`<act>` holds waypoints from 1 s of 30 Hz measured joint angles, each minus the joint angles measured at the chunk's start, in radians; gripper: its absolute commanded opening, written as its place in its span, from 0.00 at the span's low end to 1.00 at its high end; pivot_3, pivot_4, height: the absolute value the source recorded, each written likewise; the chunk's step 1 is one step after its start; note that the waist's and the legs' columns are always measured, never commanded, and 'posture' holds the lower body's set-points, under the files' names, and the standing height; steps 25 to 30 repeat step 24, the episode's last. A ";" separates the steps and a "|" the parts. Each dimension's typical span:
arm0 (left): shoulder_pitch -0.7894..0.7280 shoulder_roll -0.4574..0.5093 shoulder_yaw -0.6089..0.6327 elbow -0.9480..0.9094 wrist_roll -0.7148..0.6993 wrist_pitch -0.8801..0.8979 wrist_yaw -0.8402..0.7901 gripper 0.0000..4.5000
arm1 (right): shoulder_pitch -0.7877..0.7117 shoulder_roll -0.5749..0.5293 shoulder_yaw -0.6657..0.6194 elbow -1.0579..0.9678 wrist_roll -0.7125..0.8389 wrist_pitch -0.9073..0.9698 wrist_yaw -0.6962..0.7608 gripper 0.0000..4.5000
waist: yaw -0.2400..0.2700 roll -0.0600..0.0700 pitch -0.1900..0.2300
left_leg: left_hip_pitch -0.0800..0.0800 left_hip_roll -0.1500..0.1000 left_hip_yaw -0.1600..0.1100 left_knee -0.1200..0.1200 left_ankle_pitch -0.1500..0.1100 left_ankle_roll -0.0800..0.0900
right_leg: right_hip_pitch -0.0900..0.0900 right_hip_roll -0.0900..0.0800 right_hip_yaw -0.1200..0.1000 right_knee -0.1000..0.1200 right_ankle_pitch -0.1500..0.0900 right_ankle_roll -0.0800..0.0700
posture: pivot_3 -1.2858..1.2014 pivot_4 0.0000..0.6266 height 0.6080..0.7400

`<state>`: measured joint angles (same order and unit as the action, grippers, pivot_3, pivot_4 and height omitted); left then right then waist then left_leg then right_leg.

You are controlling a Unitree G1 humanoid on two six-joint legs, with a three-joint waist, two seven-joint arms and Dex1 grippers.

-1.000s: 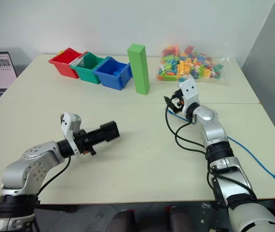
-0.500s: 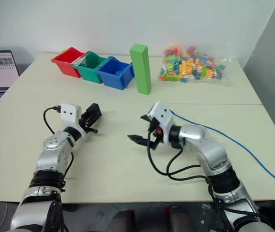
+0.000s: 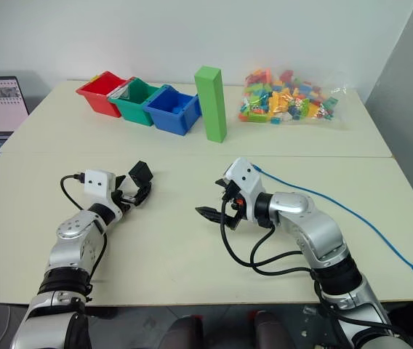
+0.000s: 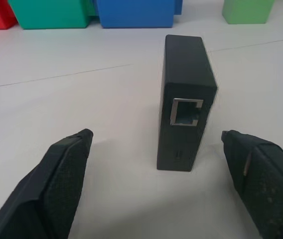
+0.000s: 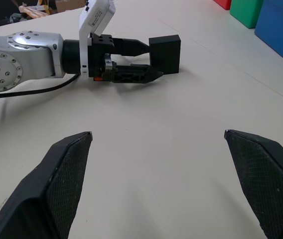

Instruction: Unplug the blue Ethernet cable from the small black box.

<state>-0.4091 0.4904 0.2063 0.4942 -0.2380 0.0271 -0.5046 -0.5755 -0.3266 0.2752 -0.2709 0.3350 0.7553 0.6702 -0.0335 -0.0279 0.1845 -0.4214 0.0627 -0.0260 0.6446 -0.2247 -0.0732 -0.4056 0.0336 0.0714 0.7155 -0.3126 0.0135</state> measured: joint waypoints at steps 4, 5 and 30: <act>0.094 0.021 0.005 -0.147 -0.010 0.090 0.005 1.00 | 0.009 -0.003 -0.001 -0.002 -0.001 -0.002 -0.007 1.00 | -0.002 0.000 0.000 | 0.000 0.001 0.000 0.000 0.000 0.000 | 0.000 0.000 0.000 0.000 0.000 0.000 | 0.52 0.24 1.00; 0.133 0.036 0.005 -0.207 -0.013 0.124 0.002 1.00 | 0.020 -0.009 -0.008 -0.005 -0.002 -0.003 -0.013 1.00 | -0.003 -0.001 0.000 | 0.000 0.000 0.000 0.000 0.000 0.000 | 0.000 0.000 0.000 0.000 0.000 0.000 | 0.52 0.24 1.00; 0.351 0.388 0.120 -0.685 -0.229 0.487 -0.343 1.00 | 0.183 -0.338 -0.292 -0.019 0.158 -0.013 0.201 1.00 | -0.012 0.000 0.001 | 0.003 0.001 0.001 -0.002 0.000 0.000 | 0.001 0.001 0.001 -0.001 -0.003 0.005 | 0.52 0.24 1.00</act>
